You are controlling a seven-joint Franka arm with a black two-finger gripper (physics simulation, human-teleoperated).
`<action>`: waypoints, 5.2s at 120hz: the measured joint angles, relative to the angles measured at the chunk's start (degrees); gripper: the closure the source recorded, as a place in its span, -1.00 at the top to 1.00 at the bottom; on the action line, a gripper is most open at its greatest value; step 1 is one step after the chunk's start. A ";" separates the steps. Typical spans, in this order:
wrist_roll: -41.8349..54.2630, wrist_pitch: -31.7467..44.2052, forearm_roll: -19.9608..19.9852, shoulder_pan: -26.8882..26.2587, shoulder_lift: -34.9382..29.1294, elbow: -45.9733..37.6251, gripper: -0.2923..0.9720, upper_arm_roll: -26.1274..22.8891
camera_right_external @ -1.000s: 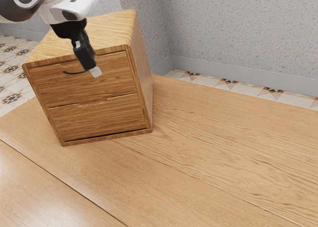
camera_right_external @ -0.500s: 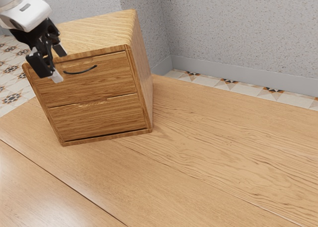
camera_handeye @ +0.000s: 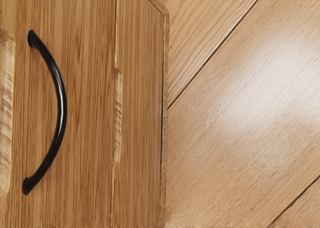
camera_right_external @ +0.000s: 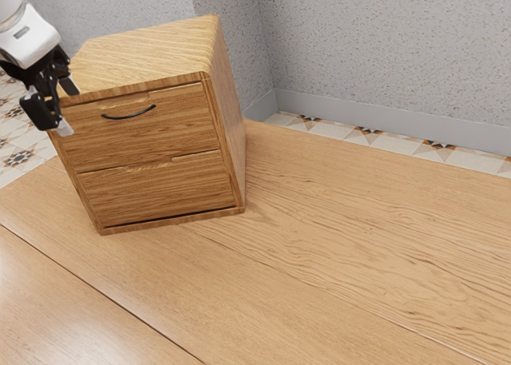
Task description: Pull the drawer handle with one arm to open the drawer
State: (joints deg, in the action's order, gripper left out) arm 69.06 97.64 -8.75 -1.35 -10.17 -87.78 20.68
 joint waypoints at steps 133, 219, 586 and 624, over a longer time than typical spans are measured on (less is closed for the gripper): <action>4.31 12.85 0.18 -0.28 4.82 -6.21 0.54 1.91; 3.68 19.17 0.29 -1.98 5.42 -10.07 0.56 1.74; -0.13 24.43 -7.75 -9.88 -19.12 -33.65 0.55 2.88; -0.24 24.57 -7.59 -11.08 -22.14 -34.69 0.54 2.37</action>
State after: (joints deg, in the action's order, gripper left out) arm 68.82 122.21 -16.34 -12.42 -32.32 -122.47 23.06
